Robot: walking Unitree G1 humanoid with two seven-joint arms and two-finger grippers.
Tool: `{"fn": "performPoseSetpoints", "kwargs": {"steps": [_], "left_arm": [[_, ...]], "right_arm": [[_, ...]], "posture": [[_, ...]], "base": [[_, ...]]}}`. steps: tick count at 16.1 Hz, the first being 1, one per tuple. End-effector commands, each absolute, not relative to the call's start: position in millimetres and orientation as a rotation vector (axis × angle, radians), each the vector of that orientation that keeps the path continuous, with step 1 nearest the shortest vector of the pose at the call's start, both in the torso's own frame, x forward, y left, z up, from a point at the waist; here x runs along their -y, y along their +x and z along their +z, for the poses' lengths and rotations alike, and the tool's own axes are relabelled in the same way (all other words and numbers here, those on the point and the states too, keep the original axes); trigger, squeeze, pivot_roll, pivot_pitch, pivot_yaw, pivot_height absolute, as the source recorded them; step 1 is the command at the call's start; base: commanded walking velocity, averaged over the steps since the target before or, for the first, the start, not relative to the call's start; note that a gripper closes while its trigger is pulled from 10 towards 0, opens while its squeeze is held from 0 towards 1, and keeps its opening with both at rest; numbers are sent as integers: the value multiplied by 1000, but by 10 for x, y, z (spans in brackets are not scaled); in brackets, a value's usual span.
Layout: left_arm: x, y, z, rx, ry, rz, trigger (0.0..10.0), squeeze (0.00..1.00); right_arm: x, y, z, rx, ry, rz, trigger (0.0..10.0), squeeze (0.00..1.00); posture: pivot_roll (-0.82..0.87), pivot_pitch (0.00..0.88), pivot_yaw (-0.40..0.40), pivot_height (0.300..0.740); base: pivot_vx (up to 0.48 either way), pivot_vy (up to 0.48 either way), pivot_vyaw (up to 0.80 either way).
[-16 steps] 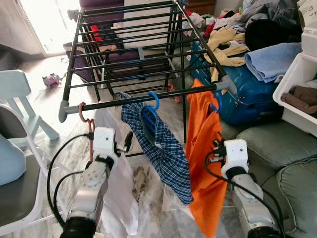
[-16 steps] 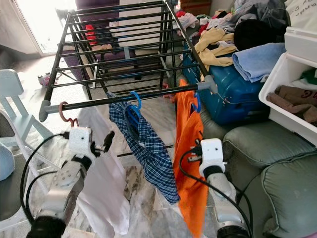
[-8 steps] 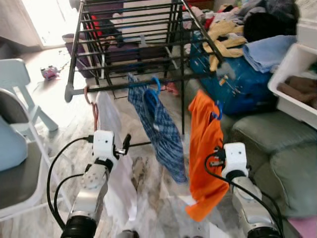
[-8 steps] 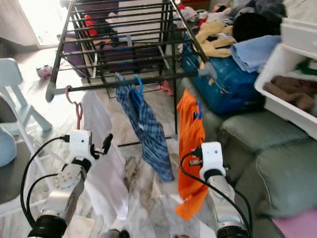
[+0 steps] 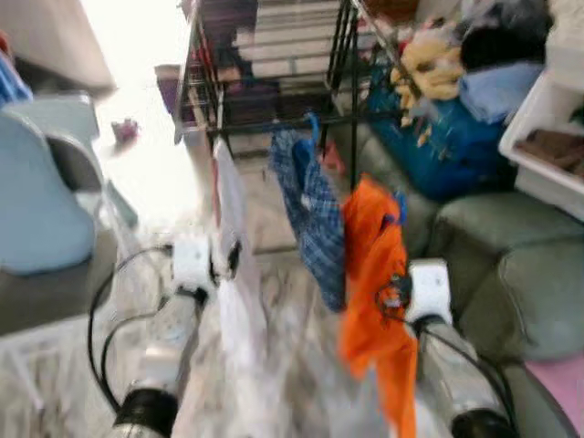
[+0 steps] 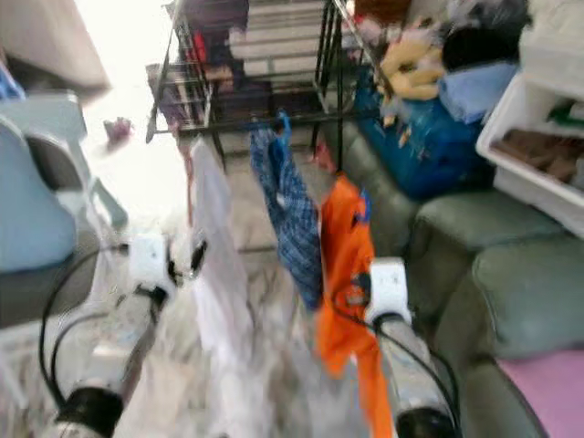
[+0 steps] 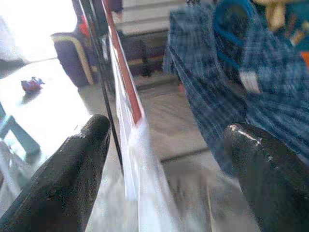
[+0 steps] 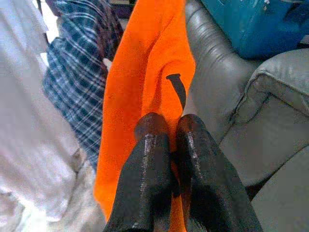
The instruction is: Hang hanger
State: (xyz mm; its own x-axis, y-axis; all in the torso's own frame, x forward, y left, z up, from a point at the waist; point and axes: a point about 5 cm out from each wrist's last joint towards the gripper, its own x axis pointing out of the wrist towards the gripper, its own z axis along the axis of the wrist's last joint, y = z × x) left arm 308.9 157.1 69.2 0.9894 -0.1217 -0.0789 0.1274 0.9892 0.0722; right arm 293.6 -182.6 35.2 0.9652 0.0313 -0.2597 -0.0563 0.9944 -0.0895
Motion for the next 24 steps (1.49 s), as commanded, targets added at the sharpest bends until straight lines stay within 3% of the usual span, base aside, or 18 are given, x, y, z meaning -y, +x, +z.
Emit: {"fn": "performPoseSetpoints", "kwargs": {"steps": [1, 16, 20, 24], "left_arm": [[-1581, 3125, 774, -42, 90, -124, 10000, 0], [-1620, 3099, 848, -28, 92, -83, 10000, 0], [-1621, 3110, 888, -9, 89, -78, 10000, 0], [-1604, 3128, 938, 13, 98, -65, 10000, 0]], "right_arm": [[1799, 2996, 462, -210, -92, 68, 10000, 0], [1547, 3136, 750, -103, -128, 275, 10000, 0], [1510, 3147, 756, -103, -127, 291, 10000, 0], [1460, 3164, 793, -88, -165, 340, 10000, 0]], "posture": [[-88, 0, 62, 740], [-86, 0, 77, 740], [-76, 0, 76, 740], [-78, 0, 61, 740]], "base": [[-337, 0, 0], [-338, 0, 0], [0, 0, 0], [0, 0, 800]]}}
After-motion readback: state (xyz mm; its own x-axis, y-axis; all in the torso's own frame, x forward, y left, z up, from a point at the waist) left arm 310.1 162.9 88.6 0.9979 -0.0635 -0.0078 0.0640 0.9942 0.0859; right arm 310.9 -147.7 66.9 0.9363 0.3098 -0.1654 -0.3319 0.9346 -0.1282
